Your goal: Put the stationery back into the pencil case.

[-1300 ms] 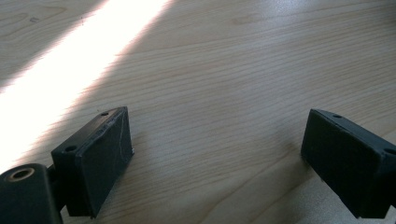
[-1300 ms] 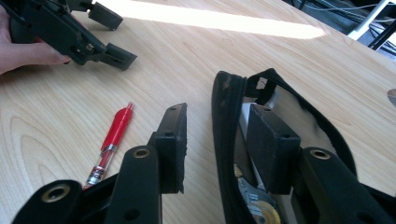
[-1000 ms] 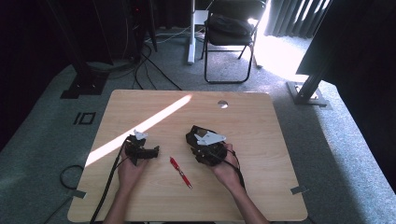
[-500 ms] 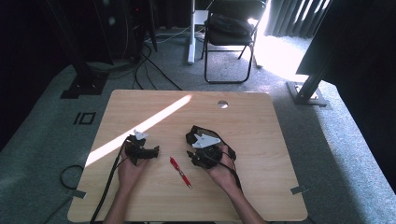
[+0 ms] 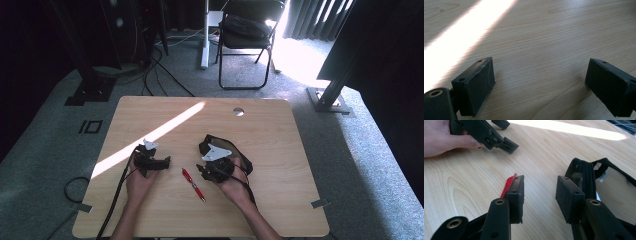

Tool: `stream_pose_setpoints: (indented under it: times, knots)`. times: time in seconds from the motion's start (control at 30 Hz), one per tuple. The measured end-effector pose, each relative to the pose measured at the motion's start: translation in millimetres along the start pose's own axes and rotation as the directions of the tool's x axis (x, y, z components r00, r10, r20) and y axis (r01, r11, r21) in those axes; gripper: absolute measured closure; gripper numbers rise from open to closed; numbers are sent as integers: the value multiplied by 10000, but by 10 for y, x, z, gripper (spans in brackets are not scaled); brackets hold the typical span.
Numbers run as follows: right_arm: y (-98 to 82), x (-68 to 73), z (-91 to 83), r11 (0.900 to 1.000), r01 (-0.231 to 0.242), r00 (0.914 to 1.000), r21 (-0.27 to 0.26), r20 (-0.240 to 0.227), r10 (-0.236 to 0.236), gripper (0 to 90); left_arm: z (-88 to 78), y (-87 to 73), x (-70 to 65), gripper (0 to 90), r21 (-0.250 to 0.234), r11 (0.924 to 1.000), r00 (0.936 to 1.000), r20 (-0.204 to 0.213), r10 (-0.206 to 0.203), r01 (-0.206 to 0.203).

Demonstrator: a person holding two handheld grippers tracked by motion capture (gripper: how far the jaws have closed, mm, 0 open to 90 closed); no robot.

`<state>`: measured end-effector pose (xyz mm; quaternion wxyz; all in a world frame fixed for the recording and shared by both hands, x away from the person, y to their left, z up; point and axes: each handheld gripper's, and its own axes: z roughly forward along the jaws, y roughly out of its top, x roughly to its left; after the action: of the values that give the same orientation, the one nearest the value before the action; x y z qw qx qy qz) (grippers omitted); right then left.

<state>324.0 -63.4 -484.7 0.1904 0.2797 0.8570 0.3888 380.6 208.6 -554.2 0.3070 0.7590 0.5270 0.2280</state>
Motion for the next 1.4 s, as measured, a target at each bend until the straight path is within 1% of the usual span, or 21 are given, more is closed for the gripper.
stream_pose_setpoints:
  times: [0.3, 0.47, 0.63, 0.93, 1.1, 1.3, 1.4]
  knots:
    - [-21, 81, 75, 9996, 191, 9996, 203, -193, -187, 608, 0, 0, 0, 88, -2, 10000, 10000, 3, -6, 6]
    - [-42, 133, 147, 9990, 223, 9992, 393, -334, -210, 650, 0, 0, 0, 89, 0, 10000, 10000, 5, -5, 5]
    - [-59, 157, 181, 9986, 247, 9989, 470, -399, -228, 652, 0, 0, 0, 89, -2, 10000, 10000, 1, -3, 3]
    - [-115, 279, 280, 9966, 412, 9971, 710, -675, -364, 653, 0, 0, 0, 89, -1, 10000, 10000, 6, -8, 8]
    - [-141, 300, 340, 9961, 321, 9965, 828, -793, -255, 657, 0, 0, 0, 89, 1, 10000, 10000, 6, -6, 6]
    - [-196, 339, 419, 9933, 347, 9949, 1106, -976, -239, 666, 0, 0, 0, 89, 0, 10000, 10000, 6, -6, 6]
    - [-223, 362, 464, 9909, 396, 9941, 1285, -1050, -262, 697, 0, 0, 0, 89, 1, 10000, 10000, 5, -4, 4]
